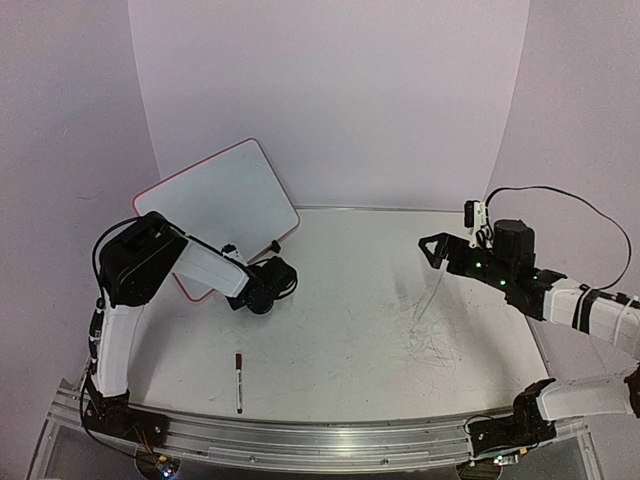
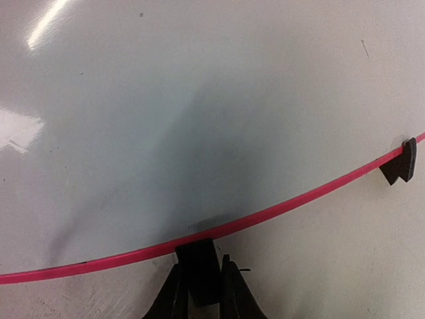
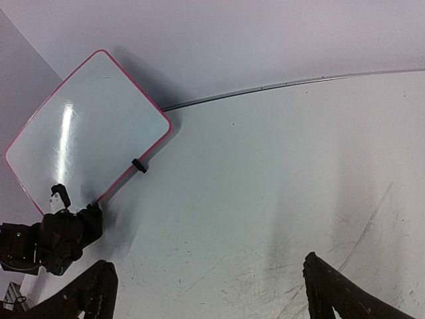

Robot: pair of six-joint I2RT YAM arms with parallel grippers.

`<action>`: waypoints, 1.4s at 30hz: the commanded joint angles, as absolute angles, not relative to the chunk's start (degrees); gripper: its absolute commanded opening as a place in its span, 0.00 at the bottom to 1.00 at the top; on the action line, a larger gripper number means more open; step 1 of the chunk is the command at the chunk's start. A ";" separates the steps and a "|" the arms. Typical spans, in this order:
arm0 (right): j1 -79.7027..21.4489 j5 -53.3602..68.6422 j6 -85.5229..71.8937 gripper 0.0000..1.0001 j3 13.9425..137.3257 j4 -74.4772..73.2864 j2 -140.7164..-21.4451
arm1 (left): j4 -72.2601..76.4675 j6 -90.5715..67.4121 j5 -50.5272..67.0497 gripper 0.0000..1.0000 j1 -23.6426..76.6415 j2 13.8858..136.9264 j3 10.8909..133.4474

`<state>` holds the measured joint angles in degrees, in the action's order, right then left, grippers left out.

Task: Write a sentence on the whiteboard
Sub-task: Move the whiteboard to the center of the board.

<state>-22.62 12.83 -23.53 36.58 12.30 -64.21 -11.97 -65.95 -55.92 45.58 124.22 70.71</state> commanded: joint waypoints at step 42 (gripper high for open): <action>-29.18 0.84 -24.62 0.98 35.95 4.48 -47.73 | 8.36 -33.16 -44.02 0.00 80.81 127.97 73.83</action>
<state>-29.02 1.78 -23.61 35.99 4.89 -50.55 5.58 -39.61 -50.11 77.14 126.28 69.78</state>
